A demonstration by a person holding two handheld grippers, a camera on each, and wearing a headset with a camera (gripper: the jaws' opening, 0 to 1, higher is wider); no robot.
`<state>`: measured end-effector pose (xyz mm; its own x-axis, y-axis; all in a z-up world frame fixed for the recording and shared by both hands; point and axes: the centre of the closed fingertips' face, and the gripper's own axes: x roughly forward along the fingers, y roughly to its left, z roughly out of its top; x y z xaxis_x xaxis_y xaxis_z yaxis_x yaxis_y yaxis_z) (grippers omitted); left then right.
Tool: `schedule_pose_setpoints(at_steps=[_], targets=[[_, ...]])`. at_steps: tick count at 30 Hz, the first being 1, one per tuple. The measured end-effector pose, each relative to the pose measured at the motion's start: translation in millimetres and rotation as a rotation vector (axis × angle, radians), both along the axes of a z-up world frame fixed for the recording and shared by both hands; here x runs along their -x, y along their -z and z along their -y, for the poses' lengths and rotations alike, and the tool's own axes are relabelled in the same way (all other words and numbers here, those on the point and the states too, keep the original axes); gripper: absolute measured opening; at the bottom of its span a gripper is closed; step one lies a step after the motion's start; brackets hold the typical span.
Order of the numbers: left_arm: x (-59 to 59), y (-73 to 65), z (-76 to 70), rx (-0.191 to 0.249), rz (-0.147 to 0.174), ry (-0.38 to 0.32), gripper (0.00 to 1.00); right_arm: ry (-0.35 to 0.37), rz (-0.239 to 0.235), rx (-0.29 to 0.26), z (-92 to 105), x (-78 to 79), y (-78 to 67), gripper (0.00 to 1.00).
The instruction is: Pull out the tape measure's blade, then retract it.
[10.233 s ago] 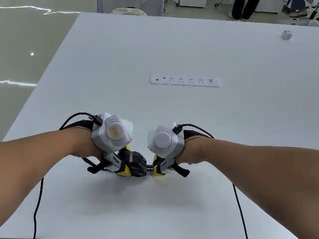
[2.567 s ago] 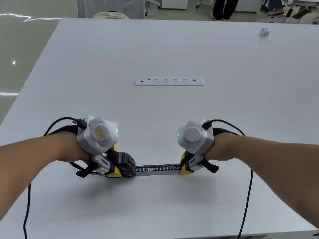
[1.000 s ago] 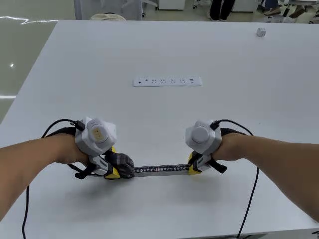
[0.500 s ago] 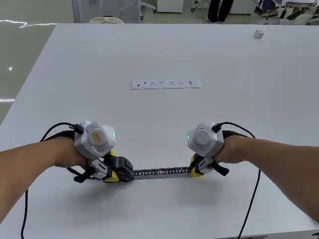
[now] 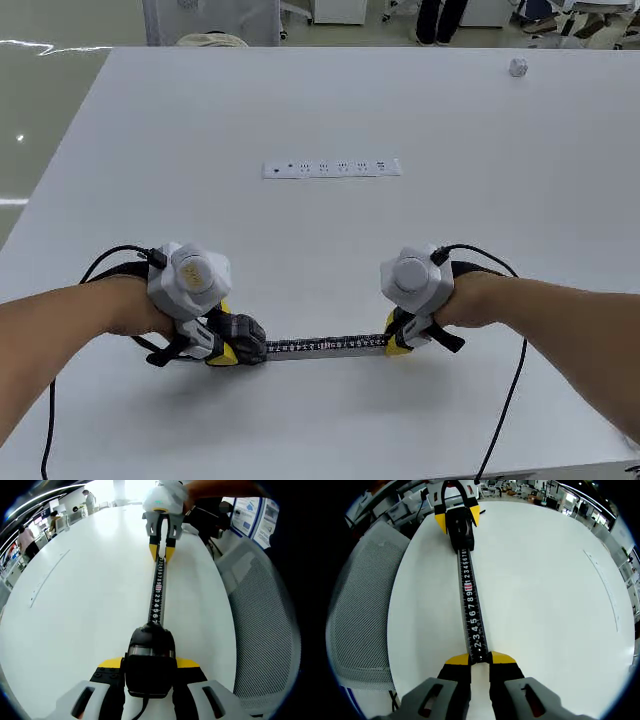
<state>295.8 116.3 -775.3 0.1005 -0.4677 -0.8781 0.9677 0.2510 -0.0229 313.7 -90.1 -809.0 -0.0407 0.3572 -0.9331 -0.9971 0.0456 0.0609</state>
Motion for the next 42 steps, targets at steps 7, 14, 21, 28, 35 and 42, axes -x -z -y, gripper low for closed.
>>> schedule_pose_setpoints(at_steps=[7,14,21,28,35,42], targets=[[1.6,-0.8,0.9,-0.001,0.000,-0.004,0.33,0.003,-0.001,0.000,3.6,-1.0,0.3,0.12],[3.0,-1.6,1.7,-0.002,0.001,-0.004,0.33,0.010,-0.003,0.002,8.3,-1.2,0.8,0.12],[3.6,-2.1,1.9,-0.003,0.001,-0.004,0.33,0.016,-0.004,0.006,13.7,-1.7,1.2,0.12],[5.4,-3.8,2.6,-0.003,0.001,-0.005,0.33,0.020,-0.006,0.008,18.0,-2.0,0.5,0.12],[4.9,-4.2,2.1,-0.003,-0.001,-0.005,0.33,0.023,-0.008,0.010,22.0,-3.3,0.0,0.12],[4.5,-4.1,1.7,-0.003,-0.002,-0.005,0.33,0.026,-0.009,0.015,25.0,-3.7,-0.1,0.12]])
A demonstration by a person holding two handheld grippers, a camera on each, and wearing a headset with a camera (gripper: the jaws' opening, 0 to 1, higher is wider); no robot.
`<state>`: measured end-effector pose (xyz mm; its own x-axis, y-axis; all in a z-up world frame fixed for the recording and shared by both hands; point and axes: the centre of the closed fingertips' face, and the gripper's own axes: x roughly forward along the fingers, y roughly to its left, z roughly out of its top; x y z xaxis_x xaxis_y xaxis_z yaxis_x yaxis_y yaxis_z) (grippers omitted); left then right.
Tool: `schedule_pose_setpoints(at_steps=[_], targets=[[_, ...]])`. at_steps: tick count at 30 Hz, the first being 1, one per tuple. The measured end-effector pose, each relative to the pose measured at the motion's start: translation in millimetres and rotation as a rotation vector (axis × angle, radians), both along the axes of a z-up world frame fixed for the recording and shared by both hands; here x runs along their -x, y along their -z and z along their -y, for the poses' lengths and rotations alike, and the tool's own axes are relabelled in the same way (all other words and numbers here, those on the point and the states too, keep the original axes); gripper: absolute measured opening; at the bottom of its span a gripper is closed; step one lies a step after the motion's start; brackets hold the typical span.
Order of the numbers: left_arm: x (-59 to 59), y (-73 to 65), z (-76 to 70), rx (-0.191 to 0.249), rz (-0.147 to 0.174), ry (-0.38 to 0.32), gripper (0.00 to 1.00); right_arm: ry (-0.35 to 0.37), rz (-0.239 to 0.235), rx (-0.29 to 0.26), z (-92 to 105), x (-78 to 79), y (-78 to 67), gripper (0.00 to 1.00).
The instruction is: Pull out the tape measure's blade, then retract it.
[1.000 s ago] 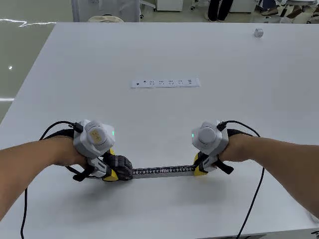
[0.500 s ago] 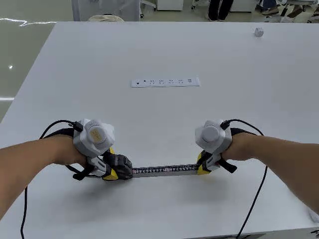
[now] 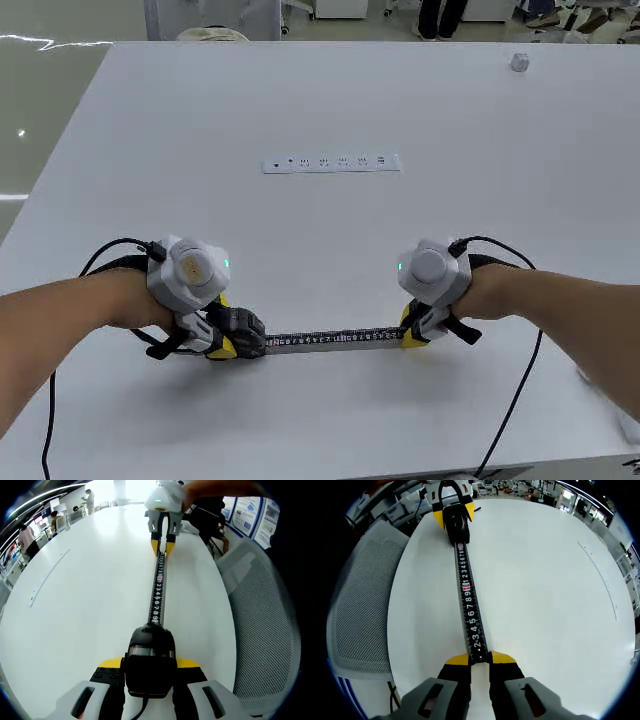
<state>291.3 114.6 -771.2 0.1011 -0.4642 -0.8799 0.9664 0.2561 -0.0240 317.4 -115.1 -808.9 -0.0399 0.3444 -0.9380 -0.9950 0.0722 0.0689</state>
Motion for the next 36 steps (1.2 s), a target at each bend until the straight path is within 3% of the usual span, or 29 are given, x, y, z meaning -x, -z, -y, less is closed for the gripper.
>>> schedule_pose_setpoints(at_steps=[36], targets=[[0.0,1.4,-0.3,-0.002,-0.002,-0.005,0.33,0.016,0.005,0.004,18.1,-2.2,0.4,0.12]])
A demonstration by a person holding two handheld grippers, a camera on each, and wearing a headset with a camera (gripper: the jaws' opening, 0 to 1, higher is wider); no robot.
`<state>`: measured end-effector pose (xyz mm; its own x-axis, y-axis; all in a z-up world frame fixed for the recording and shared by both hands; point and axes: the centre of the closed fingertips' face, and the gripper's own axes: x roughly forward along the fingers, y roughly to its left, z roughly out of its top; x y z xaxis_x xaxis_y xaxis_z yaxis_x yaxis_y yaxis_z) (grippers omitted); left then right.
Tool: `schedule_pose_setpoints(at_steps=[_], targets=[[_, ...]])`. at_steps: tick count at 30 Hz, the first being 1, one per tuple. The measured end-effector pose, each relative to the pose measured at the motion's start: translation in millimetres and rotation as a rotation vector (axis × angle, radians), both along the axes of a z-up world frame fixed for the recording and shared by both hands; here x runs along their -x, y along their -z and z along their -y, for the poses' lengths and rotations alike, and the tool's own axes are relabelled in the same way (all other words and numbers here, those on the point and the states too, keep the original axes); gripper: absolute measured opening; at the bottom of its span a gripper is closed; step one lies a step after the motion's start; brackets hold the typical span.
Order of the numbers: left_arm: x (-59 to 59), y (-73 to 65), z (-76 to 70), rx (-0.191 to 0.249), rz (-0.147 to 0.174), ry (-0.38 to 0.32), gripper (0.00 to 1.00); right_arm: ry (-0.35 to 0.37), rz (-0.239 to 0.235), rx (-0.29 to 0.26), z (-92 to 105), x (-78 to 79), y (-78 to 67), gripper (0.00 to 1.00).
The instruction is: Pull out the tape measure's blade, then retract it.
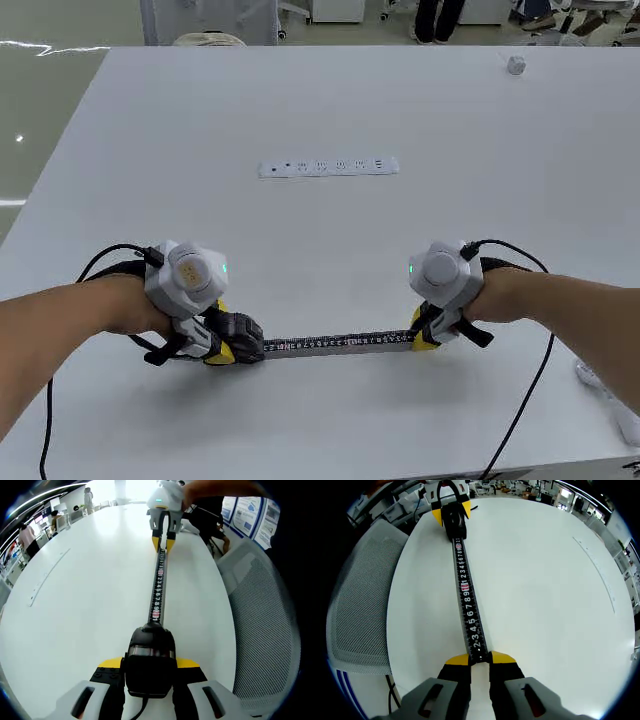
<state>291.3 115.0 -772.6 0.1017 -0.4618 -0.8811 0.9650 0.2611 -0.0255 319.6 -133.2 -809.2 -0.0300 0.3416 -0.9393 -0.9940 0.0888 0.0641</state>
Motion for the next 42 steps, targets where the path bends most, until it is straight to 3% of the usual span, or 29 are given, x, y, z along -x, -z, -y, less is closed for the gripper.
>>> schedule_pose_setpoints(at_steps=[19,24,42], targets=[[-0.2,-0.3,0.1,0.010,-0.004,0.000,0.33,0.021,0.000,-0.013,-2.8,1.8,-0.4,0.14],[0.4,-1.2,0.9,0.016,-0.001,0.001,0.33,0.033,0.004,-0.047,-2.3,1.7,-0.6,0.15],[-1.9,1.2,0.4,0.004,0.000,0.030,0.34,0.078,-0.020,-0.036,-2.6,4.4,-0.9,0.15]])
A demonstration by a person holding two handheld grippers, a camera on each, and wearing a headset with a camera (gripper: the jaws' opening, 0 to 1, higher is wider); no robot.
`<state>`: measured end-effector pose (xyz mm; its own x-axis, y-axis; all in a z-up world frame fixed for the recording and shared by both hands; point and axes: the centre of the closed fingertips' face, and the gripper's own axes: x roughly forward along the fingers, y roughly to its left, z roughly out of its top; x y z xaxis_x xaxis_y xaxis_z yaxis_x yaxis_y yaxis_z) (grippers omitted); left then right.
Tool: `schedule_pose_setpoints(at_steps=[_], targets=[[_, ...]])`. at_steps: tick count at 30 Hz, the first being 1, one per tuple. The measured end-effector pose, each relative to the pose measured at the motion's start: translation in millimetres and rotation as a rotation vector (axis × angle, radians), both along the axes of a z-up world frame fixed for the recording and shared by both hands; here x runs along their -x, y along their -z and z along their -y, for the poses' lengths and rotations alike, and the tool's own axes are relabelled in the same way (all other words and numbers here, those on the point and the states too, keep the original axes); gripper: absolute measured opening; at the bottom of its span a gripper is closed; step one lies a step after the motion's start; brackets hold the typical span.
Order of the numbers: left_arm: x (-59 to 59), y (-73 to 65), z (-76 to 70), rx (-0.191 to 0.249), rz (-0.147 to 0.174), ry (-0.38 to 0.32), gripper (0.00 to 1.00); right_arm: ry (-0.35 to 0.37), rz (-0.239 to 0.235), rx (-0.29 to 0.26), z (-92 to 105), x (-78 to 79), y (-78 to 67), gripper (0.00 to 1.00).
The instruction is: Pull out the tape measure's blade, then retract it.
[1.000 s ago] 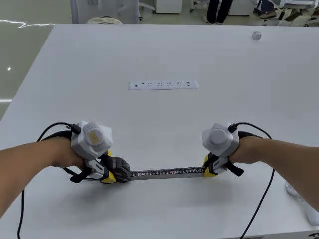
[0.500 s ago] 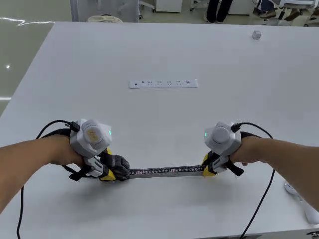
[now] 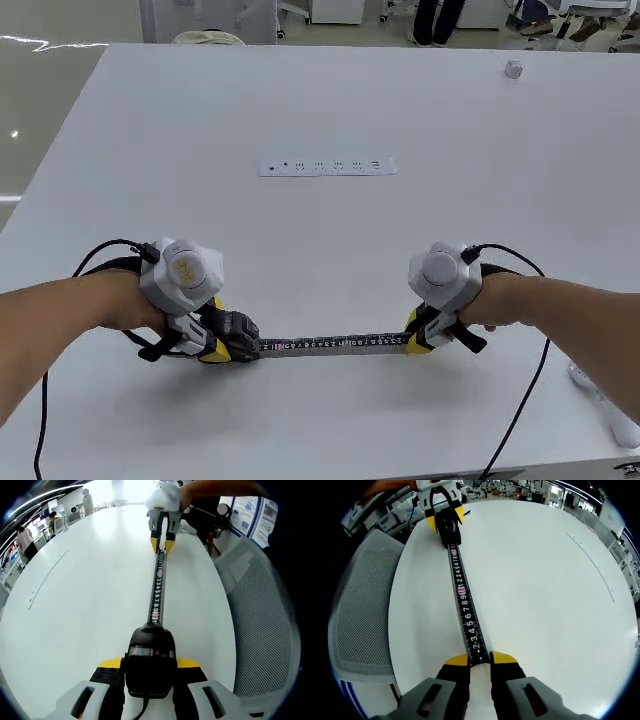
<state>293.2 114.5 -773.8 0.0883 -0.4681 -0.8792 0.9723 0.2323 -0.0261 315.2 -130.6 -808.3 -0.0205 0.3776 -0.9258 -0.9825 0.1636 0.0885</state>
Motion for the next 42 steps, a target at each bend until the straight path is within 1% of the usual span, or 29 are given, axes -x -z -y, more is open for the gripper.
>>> schedule_pose_setpoints(at_steps=[3,5,7,10,11,12,13,15,16,17,18,20,21,22,23,25,27,28,29,32,33,35,36,37,38,39,41,42], targets=[[-0.8,0.4,-0.4,-0.013,-0.001,0.006,0.34,0.002,-0.005,0.004,0.1,0.3,0.2,0.15],[-0.7,0.3,-0.4,-0.014,-0.002,0.003,0.34,0.003,-0.004,0.007,-0.7,0.5,0.2,0.15],[0.1,-0.3,-0.2,-0.017,-0.002,0.004,0.34,-0.023,0.007,0.013,-1.2,1.7,0.2,0.15],[0.0,-0.1,-0.7,-0.020,-0.005,-0.007,0.35,-0.026,0.016,0.013,-1.6,2.1,0.1,0.16],[0.6,0.9,-2.8,-0.027,-0.009,-0.028,0.36,-0.016,0.016,0.008,-1.5,1.4,-0.1,0.16],[0.9,1.1,-4.5,-0.030,-0.004,-0.029,0.36,-0.003,0.016,0.003,-1.5,0.7,-0.1,0.16],[1.7,-0.3,-7.2,-0.023,0.000,-0.031,0.39,0.022,0.018,-0.002,-1.8,0.0,-0.4,0.16],[2.3,-4.6,-5.9,0.030,-0.020,-0.097,0.46,0.040,0.031,-0.002,-0.6,-1.6,-1.2,0.18],[-1.0,-5.6,-8.4,0.053,-0.025,-0.130,0.51,0.047,0.042,-0.008,0.2,-2.5,-2.4,0.21],[-4.6,-7.1,-12.0,0.063,-0.016,-0.146,0.54,0.050,0.048,-0.019,0.5,-3.6,-3.7,0.22],[-6.6,-10.9,-15.9,0.074,-0.006,-0.167,0.56,0.069,0.048,-0.033,0.7,-4.7,-6.0,0.22],[-5.8,-15.1,-20.3,0.089,-0.008,-0.192,0.60,0.100,0.049,-0.056,0.5,-5.9,-9.5,0.24],[-3.1,-19.0,-21.2,0.120,-0.015,-0.205,0.60,0.111,0.055,-0.067,1.3,-6.9,-12.5,0.25],[0.6,-21.2,-19.7,0.148,-0.030,-0.211,0.59,0.115,0.056,-0.070,2.4,-6.7,-14.1,0.27],[4.5,-21.1,-23.1,0.159,-0.045,-0.225,0.59,0.119,0.058,-0.075,4.2,-6.4,-15.4,0.28],[6.8,-17.1,-32.1,0.141,-0.040,-0.241,0.60,0.138,0.057,-0.082,6.6,-5.8,-17.3,0.29],[9.3,-16.5,-38.2,0.159,-0.042,-0.285,0.63,0.160,0.052,-0.094,10.0,-4.4,-19.3,0.33],[10.6,-17.7,-40.1,0.183,-0.039,-0.312,0.64,0.169,0.053,-0.096,13.0,-3.7,-19.7,0.35],[11.7,-18.4,-41.9,0.198,-0.035,-0.322,0.65,0.177,0.055,-0.099,15.0,-3.5,-20.0,0.37],[14.0,-20.7,-50.3,0.231,-0.027,-0.387,0.69,0.198,0.054,-0.109,21.3,0.6,-20.9,0.43],[14.7,-22.3,-54.9,0.242,-0.018,-0.416,0.72,0.208,0.062,-0.118,23.6,2.1,-22.3,0.44],[15.4,-24.1,-61.2,0.256,-0.005,-0.450,0.77,0.233,0.072,-0.139,25.3,3.3,-24.7,0.47],[15.9,-26.5,-65.1,0.279,0.003,-0.475,0.78,0.262,0.076,-0.162,25.9,4.6,-26.7,0.49],[16.4,-28.2,-67.7,0.295,0.010,-0.492,0.78,0.277,0.089,-0.174,26.5,4.2,-27.6,0.51],[17.4,-29.4,-70.4,0.307,0.012,-0.512,0.78,0.278,0.102,-0.180,27.7,5.1,-28.0,0.56],[17.1,-31.8,-74.3,0.332,0.024,-0.544,0.79,0.286,0.116,-0.190,28.5,8.0,-28.9,0.60],[19.0,-35.3,-81.5,0.359,0.031,-0.607,0.86,0.311,0.135,-0.214,29.1,12.0,-31.7,0.68],[19.1,-36.1,-83.8,0.369,0.043,-0.621,0.88,0.319,0.137,-0.224,29.3,14.4,-33.1,0.70]])
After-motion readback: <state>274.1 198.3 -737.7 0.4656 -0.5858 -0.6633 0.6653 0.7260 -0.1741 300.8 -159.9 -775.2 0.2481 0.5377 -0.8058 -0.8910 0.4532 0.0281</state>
